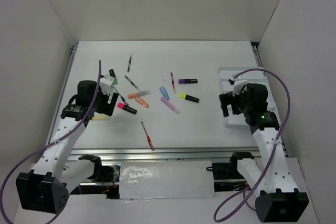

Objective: Sort the stationery into containers
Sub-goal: Grab a piece of stationery with the left arm

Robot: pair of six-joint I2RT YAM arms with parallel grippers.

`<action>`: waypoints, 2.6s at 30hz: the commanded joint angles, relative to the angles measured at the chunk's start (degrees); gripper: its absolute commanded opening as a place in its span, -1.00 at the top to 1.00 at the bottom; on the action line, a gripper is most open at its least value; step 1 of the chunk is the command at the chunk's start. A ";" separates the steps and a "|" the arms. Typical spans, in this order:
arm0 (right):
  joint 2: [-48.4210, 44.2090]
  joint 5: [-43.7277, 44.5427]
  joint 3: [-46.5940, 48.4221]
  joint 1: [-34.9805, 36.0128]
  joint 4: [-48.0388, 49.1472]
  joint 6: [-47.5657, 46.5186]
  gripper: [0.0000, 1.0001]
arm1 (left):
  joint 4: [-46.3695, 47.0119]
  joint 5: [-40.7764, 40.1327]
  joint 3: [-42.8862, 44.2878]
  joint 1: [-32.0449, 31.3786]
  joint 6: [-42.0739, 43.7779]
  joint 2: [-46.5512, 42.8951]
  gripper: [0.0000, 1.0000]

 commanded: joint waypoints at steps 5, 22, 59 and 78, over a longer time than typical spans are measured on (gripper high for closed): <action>-1.00 -0.32 -1.86 0.38 0.35 0.87 -1.00 | 1.65 -3.89 3.35 -10.40 -13.18 4.46 -0.63; -2.14 1.97 -3.62 0.64 0.44 2.37 -0.99 | -1.62 -2.51 3.88 -30.29 -33.52 20.38 -0.79; -2.05 2.76 -5.56 0.64 4.13 -0.53 -0.99 | -3.46 3.30 17.41 -37.15 -29.57 53.79 0.76; -13.92 -26.35 5.96 21.88 -0.90 -26.55 -0.42 | -9.61 43.28 37.11 -29.41 -34.57 47.46 1.00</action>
